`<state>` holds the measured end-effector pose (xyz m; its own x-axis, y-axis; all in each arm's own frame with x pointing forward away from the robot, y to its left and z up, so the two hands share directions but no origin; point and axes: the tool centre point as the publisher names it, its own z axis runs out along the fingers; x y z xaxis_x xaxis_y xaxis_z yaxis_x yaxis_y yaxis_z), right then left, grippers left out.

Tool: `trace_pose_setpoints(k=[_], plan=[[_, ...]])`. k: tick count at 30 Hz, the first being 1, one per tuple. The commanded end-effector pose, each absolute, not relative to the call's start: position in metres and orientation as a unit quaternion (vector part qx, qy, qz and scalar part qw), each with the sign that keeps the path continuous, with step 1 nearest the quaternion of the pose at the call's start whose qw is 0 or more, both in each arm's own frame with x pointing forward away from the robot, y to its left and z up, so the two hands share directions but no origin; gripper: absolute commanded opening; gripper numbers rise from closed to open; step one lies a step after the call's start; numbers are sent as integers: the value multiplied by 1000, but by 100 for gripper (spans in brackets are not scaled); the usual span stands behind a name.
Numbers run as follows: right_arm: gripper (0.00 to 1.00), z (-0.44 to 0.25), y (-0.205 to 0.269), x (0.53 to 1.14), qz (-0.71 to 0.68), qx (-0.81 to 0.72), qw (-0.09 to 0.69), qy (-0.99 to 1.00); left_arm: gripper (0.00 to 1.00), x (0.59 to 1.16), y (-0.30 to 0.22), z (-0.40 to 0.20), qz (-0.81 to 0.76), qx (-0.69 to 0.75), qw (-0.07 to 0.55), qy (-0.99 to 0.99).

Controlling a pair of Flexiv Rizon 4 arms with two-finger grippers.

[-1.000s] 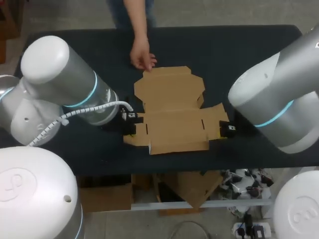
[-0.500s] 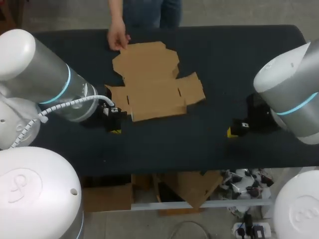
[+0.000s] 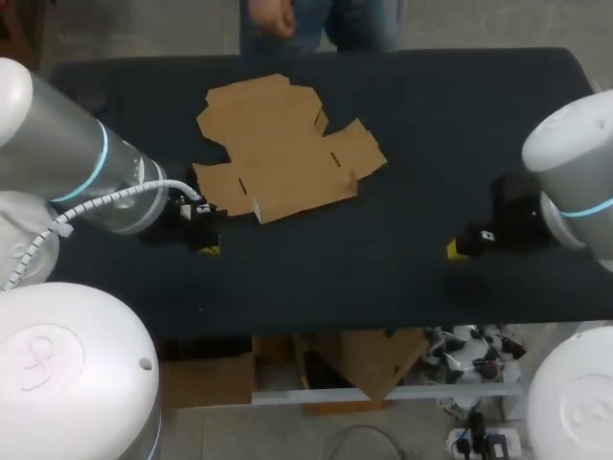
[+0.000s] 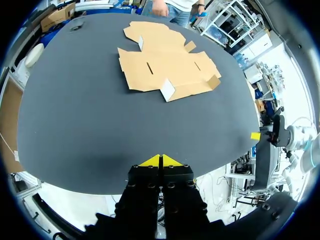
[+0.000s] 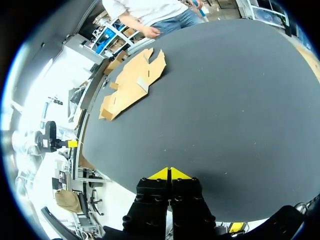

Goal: Assemble the packaging by folding the flat box into shape, placing the metal phone stand inside, and closing the box properly

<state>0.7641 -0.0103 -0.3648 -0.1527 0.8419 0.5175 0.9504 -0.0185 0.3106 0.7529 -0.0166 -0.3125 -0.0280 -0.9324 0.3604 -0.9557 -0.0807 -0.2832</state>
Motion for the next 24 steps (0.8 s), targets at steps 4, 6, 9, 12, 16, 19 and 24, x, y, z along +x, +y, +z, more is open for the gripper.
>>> trace_pose_setpoints(k=[4,6,9,12,16,19,24], plan=[[0,-358,-26,771,-372,-595,152,-696,0,751,-4,-307,245,694,32,-677],[0,-356,-29,775,-373,-594,153,-696,0,752,-3,-305,247,693,33,-677],[4,-355,-33,780,-373,-590,156,-698,0,753,0,-302,253,687,45,-679],[53,-351,-39,787,-371,-588,158,-701,22,755,4,-297,256,686,51,-679],[71,-347,-43,793,-370,-584,156,-705,44,757,5,-294,258,683,56,-681],[100,-345,-45,796,-370,-577,158,-711,100,758,5,-293,258,675,67,-688],[100,-342,-43,798,-361,-570,162,-720,100,757,3,-291,250,652,89,-710]])
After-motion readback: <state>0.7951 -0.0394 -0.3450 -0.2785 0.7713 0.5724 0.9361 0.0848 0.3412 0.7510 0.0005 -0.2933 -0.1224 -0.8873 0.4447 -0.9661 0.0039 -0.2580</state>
